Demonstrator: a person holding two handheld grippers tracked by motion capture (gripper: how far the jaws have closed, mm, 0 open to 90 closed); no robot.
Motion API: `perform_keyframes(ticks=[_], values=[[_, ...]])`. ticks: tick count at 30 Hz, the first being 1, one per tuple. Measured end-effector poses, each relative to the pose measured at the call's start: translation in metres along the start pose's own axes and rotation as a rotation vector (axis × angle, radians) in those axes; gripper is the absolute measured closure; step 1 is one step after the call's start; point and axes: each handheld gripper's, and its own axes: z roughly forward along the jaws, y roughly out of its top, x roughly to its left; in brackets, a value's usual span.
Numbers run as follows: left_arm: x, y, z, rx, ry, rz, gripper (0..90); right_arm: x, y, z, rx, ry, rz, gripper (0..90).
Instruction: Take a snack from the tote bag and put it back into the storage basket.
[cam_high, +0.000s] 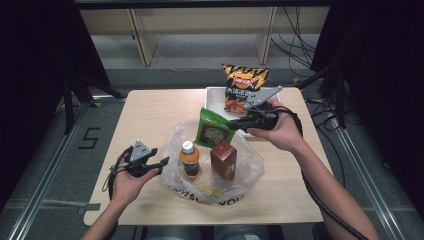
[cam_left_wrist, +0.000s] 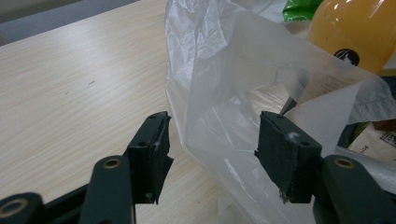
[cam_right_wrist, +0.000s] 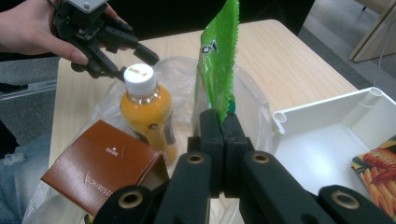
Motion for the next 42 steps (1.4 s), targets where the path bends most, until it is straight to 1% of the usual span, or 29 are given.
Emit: perform_keyframes(ticks=[2, 3, 4, 5, 6, 8, 9, 10, 11, 12, 13, 15, 16, 17, 18, 19, 20, 21, 24, 25, 27, 28, 29, 31, 34, 35, 37, 39, 42], values=[[0.0, 0.0, 0.0, 0.0, 0.0, 0.0, 43.1, -0.001, 0.001, -0.002, 0.005, 0.003, -0.003, 90.0], [0.0, 0.0, 0.0, -0.001, 0.0, -0.001, 43.1, -0.002, 0.002, -0.001, -0.011, -0.001, -0.022, 90.0], [0.0, 0.0, 0.0, -0.003, -0.001, -0.001, 43.1, -0.002, 0.003, -0.003, -0.005, 0.003, -0.02, 90.0], [-0.001, 0.0, 0.0, -0.001, -0.001, 0.0, 43.1, -0.001, 0.003, -0.004, -0.016, -0.008, -0.019, 90.0], [-0.001, 0.0, 0.0, -0.002, -0.002, 0.001, 43.1, -0.002, 0.005, -0.005, -0.016, -0.001, -0.026, 90.0], [-0.001, 0.0, 0.0, -0.003, -0.001, -0.002, 43.1, -0.001, 0.006, -0.006, -0.026, -0.007, -0.013, 90.0], [-0.001, 0.0, 0.0, -0.004, -0.001, -0.002, 43.1, -0.003, 0.007, -0.008, -0.023, -0.012, -0.034, 90.0], [0.0, 0.0, 0.0, -0.004, -0.001, -0.001, 43.1, -0.002, 0.007, -0.008, -0.031, -0.011, -0.021, 90.0], [0.0, 0.0, 0.0, -0.004, -0.001, -0.002, 43.1, -0.002, 0.008, -0.01, -0.019, -0.013, -0.004, 90.0], [0.0, 0.0, 0.0, -0.004, -0.001, -0.002, 43.1, -0.002, 0.009, -0.01, -0.037, -0.017, -0.017, 90.0], [0.0, 0.0, 0.0, -0.005, -0.006, -0.003, 43.1, -0.003, 0.01, -0.011, -0.032, -0.014, -0.028, 90.0], [0.0, 0.0, 0.0, -0.006, -0.008, -0.001, 43.1, -0.002, 0.011, -0.012, -0.034, -0.02, -0.004, 90.0], [0.0, 0.0, 0.0, -0.003, -0.007, 0.001, 43.1, -0.002, 0.011, -0.012, -0.041, -0.021, -0.01, 90.0], [0.0, 0.0, 0.0, -0.003, -0.007, 0.001, 43.1, -0.003, 0.012, -0.012, -0.045, -0.022, -0.026, 90.0], [0.0, 0.0, 0.0, -0.002, -0.007, 0.002, 43.1, -0.003, 0.013, -0.012, -0.039, -0.015, -0.026, 90.0], [0.0, 0.0, 0.0, -0.004, -0.007, 0.001, 43.1, -0.002, 0.013, -0.013, -0.036, -0.017, -0.011, 90.0], [0.0, 0.0, 0.0, -0.002, -0.005, -0.003, 43.1, -0.002, 0.014, -0.013, -0.036, -0.02, -0.008, 90.0], [0.0, 0.0, 0.0, -0.003, -0.005, -0.003, 43.0, -0.002, 0.014, -0.012, -0.051, -0.027, -0.024, 90.0], [0.0, 0.0, -0.001, -0.004, -0.006, 0.0, 43.0, -0.003, 0.017, -0.014, -0.048, -0.024, -0.024, 90.0], [0.0, 0.0, -0.001, -0.005, -0.006, -0.004, 43.0, -0.003, 0.017, -0.014, -0.062, -0.032, -0.031, 90.0], [0.0, 0.0, -0.001, -0.004, 0.0, -0.005, 43.0, -0.003, 0.018, -0.015, -0.053, -0.026, -0.023, 90.0], [0.0, 0.0, -0.001, -0.005, -0.001, -0.005, 43.0, -0.004, 0.019, -0.015, -0.055, -0.025, -0.037, 90.0], [0.0, 0.0, -0.001, -0.006, -0.001, -0.006, 43.0, -0.003, 0.019, -0.016, -0.053, -0.026, -0.029, 90.0], [0.0, 0.0, -0.001, -0.007, 0.0, -0.005, 43.0, -0.003, 0.019, -0.015, -0.063, -0.033, -0.025, 90.0], [0.0, 0.0, -0.001, -0.006, -0.001, -0.006, 43.0, -0.003, 0.02, -0.015, -0.067, -0.032, -0.023, 90.0], [0.0, 0.0, -0.001, -0.006, -0.001, -0.006, 43.0, -0.002, 0.02, -0.016, -0.063, -0.032, -0.012, 90.0], [0.0, 0.0, -0.001, -0.006, 0.0, -0.006, 43.0, -0.004, 0.021, -0.016, -0.066, -0.028, -0.03, 90.0], [0.0, 0.0, -0.001, -0.007, -0.001, -0.013, 43.0, -0.004, 0.021, -0.016, -0.086, -0.049, -0.036, 90.0], [0.0, 0.0, -0.001, -0.007, 0.0, -0.012, 43.0, -0.003, 0.022, -0.017, -0.089, -0.037, -0.02, 90.0]])
